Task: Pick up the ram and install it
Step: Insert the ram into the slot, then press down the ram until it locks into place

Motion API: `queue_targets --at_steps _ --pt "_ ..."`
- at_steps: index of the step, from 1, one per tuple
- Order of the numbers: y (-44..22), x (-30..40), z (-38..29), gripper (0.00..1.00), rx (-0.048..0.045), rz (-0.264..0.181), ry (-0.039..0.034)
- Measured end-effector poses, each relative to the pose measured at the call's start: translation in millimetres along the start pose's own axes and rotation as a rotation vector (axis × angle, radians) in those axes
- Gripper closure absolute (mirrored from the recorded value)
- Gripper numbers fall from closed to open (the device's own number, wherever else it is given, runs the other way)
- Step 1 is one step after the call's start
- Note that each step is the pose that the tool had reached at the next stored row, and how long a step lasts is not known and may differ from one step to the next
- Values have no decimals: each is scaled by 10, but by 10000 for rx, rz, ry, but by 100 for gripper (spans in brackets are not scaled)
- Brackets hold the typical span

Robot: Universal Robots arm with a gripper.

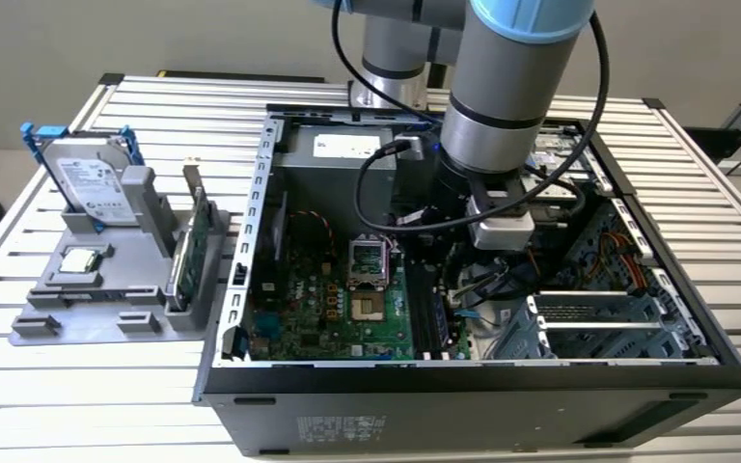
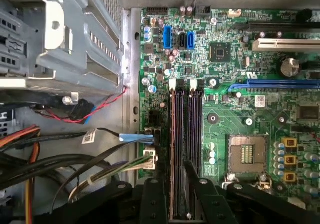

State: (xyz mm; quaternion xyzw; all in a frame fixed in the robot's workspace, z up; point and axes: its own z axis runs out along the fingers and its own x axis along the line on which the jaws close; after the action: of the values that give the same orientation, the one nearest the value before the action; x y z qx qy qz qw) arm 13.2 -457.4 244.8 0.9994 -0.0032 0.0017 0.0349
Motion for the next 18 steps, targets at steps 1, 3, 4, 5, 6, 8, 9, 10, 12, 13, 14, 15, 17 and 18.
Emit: queue_targets --at_steps 1,3,4,5,6,8,9,10,12,13,14,15,17,18 --pt "0 0 0 100 -1 0 0" --pt "0 0 0 100 -2 0 0" --pt "0 0 -1 100 -3 0 0" --pt "0 0 0 100 -4 0 0" --pt "0 0 -1 100 -5 0 0" --pt "0 0 -1 100 -6 0 0" --pt "0 0 -1 100 -7 0 0" --pt "0 0 -1 100 -8 1 0" --pt "0 0 -1 100 -9 0 0" --pt "0 0 -1 100 -10 0 0" --pt "0 0 -1 100 -10 0 0" --pt "0 -1 -1 100 -11 1 -1" --pt "0 0 -1 100 -13 0 -1" --pt "0 0 -1 100 -14 0 -1"
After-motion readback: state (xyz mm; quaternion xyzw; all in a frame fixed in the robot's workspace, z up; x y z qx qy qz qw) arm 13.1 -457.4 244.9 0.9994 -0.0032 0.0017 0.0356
